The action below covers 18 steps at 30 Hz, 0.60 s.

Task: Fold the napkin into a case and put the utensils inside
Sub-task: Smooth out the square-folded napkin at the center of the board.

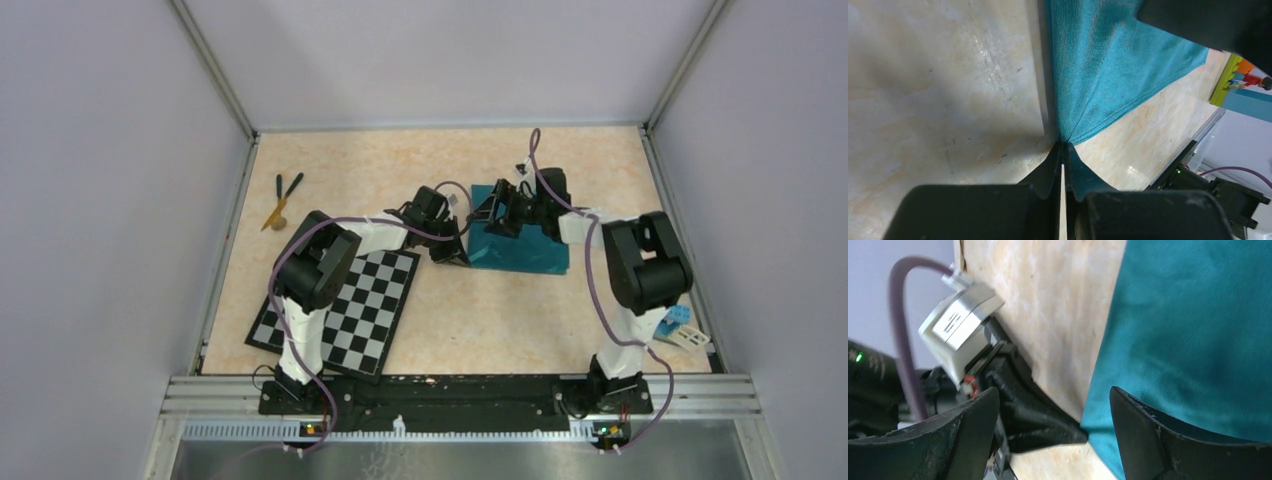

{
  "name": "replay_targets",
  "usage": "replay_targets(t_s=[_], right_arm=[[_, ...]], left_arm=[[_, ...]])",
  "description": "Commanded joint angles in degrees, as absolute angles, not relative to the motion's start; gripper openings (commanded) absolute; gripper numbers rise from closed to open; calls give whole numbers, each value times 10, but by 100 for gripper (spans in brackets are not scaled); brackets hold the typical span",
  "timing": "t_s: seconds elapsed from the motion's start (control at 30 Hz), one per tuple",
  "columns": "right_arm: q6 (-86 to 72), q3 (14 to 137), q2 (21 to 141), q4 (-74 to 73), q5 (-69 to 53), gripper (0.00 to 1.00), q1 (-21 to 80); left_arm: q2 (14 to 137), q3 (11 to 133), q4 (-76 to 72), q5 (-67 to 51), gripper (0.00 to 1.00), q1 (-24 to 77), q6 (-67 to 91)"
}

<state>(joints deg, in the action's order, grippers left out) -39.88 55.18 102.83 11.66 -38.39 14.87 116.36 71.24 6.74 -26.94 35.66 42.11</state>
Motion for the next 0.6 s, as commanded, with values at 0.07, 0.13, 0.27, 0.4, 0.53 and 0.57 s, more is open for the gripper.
replay_targets(t_s=[0.07, 0.13, 0.27, 0.4, 0.53, 0.57], right_arm=[[-475, 610, 1113, 225, -440, 76, 146], [-479, 613, 1127, 235, -451, 73, 147], [-480, 615, 1142, 243, -459, 69, 148], [-472, 619, 1142, 231, -453, 67, 148], [-465, 632, 1144, 216, -452, 65, 147], [-460, 634, 1142, 209, -452, 63, 146]], left_arm=[[1175, 694, 21, -301, 5, 354, 430], [1177, 693, 11, -310, 6, 353, 437], [1181, 701, 4, -324, 9, 356, 444], [1181, 710, 4, -333, 13, 359, 444], [1181, 717, 5, -344, 15, 363, 437], [1178, 720, 11, -347, 18, 362, 433]])
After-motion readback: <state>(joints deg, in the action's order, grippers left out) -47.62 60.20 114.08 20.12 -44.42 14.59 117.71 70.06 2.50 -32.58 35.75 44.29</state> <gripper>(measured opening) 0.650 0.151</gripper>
